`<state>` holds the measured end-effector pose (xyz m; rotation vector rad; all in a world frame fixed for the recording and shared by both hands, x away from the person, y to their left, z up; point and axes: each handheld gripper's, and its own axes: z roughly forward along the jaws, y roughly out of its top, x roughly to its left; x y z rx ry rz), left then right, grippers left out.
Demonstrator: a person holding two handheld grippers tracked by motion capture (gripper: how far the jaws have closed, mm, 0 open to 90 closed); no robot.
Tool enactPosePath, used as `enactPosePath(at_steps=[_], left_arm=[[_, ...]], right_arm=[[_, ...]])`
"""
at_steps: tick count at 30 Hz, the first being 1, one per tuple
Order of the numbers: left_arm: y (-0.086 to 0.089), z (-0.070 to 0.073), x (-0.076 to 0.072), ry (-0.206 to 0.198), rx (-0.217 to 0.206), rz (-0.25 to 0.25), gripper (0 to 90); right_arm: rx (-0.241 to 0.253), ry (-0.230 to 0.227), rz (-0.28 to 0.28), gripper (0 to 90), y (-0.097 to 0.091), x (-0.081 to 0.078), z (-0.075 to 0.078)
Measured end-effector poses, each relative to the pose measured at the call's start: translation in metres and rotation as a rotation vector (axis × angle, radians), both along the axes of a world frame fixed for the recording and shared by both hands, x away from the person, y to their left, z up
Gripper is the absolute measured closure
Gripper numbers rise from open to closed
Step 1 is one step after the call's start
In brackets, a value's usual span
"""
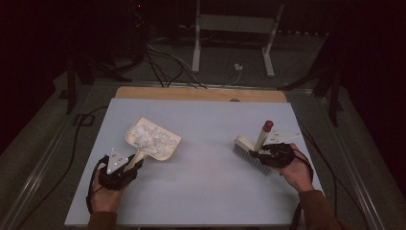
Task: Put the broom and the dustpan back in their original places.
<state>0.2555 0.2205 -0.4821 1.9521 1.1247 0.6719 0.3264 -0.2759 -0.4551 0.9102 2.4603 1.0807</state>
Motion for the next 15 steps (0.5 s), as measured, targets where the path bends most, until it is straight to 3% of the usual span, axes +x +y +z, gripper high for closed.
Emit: enactPosePath(at_steps=[3,10,15], left_arm=[[0.002,0.000,0.001,0.005,-0.002,0.014,66.4],[0.005,-0.001,0.001,0.012,-0.016,0.042,66.4],[0.006,-0.002,0.001,0.014,-0.012,0.061,66.4]], right_arm=[[-0.015,0.010,0.006,67.2,-0.001,0.000,-0.005],[0.002,0.024,-0.001,64.9,-0.003,0.001,-0.005],[0.066,-0.026,-0.082,58.2,-0.005,-0.005,0.007]])
